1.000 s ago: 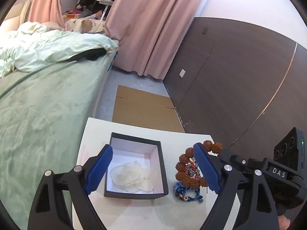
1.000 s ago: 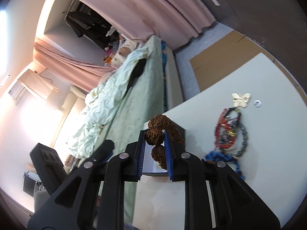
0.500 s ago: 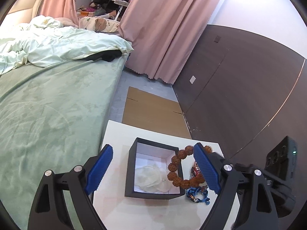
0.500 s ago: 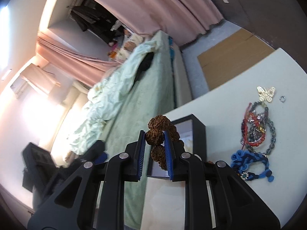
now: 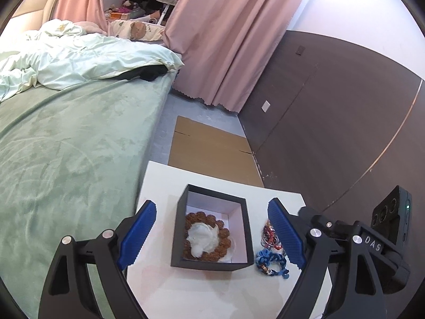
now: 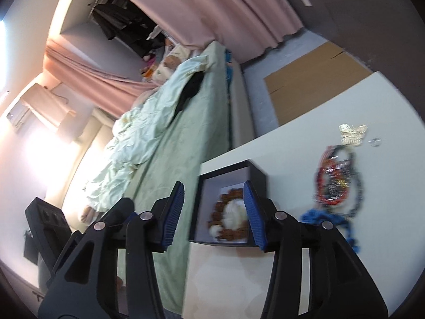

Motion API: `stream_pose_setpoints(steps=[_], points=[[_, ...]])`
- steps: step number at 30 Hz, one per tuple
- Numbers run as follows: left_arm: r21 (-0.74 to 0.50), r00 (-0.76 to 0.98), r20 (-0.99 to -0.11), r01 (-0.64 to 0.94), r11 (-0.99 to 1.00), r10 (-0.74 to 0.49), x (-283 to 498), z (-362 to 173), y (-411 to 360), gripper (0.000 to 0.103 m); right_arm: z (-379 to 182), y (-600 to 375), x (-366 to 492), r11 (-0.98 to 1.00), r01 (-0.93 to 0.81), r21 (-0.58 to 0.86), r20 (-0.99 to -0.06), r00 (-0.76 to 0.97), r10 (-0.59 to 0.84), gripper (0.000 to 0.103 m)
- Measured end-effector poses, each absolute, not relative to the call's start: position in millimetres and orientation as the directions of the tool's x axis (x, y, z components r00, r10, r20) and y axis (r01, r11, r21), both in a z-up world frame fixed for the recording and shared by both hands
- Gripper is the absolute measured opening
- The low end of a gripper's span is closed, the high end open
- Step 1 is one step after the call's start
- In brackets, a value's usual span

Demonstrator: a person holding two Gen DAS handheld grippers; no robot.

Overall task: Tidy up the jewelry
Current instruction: 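Open both grippers and withdraw them from the black box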

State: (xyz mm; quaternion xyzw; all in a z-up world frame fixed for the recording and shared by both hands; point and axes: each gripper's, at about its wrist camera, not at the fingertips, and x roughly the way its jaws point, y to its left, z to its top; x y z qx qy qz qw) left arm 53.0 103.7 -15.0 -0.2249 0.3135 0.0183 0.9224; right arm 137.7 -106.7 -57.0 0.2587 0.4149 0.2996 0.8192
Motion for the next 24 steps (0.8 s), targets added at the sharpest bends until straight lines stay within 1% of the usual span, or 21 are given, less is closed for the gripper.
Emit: stream_pose_setpoints(steps=[10,12,13,14,18,21,23,24], points=[[-0.372,0.778,-0.608,-0.102,0.923,-0.159,60,-22,62,0.083,-51,-168,133,0.752,-0.198,0.629,-0.588,0.511,0.627,0.047],[-0.363,0.769,-0.615,-0.082,0.928,-0.173,61,-25,53,0.083,-52,-175,131,0.762,-0.19,0.619,-0.604,0.505,0.616,0.054],[-0.359,0.765,-0.618,-0.073,0.931,-0.178,62,-26,48,0.083,-52,-176,131,0.768,-0.187,0.613,-0.61,0.505,0.61,0.062],[-0.351,0.76,-0.623,-0.062,0.934,-0.184,62,-28,43,0.083,-51,-179,130,0.774,-0.185,0.605,-0.615,0.509,0.602,0.068],[-0.341,0.74,-0.64,-0.034,0.939,-0.206,65,-34,26,0.082,-52,-195,127,0.783,-0.184,0.594,-0.627,0.504,0.594,0.07],[-0.336,0.717,-0.662,-0.024,0.941,-0.219,68,-41,15,0.075,-58,-206,127,0.788,-0.157,0.595,-0.642,0.496,0.584,0.07],[-0.342,0.698,-0.677,-0.018,0.94,-0.233,70,-47,9,0.067,-62,-214,129,0.791,-0.125,0.599,-0.653,0.495,0.573,0.07],[-0.343,0.689,-0.684,-0.015,0.939,-0.239,72,-51,6,0.066,-63,-218,129,0.79,-0.111,0.603,-0.656,0.494,0.57,0.07]])
